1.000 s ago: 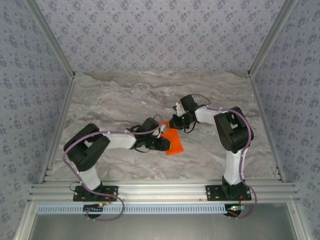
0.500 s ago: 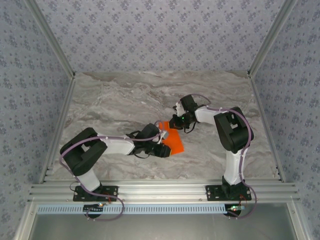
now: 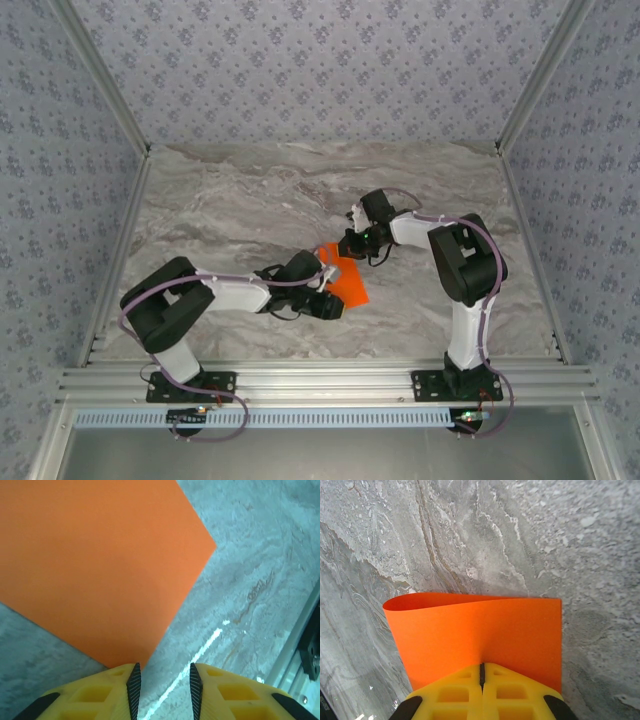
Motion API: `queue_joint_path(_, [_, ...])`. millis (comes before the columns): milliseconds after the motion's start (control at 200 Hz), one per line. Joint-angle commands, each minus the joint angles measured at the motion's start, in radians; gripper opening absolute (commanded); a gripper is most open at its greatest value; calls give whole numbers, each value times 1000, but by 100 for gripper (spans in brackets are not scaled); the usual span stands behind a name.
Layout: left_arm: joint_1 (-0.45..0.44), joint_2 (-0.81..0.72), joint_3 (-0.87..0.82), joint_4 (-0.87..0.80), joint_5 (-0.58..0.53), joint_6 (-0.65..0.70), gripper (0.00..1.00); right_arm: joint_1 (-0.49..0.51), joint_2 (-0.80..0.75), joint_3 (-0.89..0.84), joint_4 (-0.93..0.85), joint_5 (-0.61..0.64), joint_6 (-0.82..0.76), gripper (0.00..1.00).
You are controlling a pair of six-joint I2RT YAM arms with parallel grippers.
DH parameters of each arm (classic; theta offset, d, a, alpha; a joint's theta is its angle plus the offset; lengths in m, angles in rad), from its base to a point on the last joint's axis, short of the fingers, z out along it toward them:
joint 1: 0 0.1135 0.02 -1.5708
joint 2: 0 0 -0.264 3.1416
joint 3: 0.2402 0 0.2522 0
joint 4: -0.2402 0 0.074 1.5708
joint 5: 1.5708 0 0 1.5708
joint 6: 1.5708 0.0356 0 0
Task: Fold a paper plane with a square sheet of paper (fold left side to right side)
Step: First fold the square sheet of paper in half at the center of the table.
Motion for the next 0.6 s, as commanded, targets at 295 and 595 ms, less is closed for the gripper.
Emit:
queue_joint_path(295, [-30, -90, -30, -50, 10, -6, 34, 9, 53, -16, -112, 99, 10, 0])
queue_joint_path(595, [50, -103, 32, -79, -5, 31, 35, 12, 51, -5, -124, 105, 7, 0])
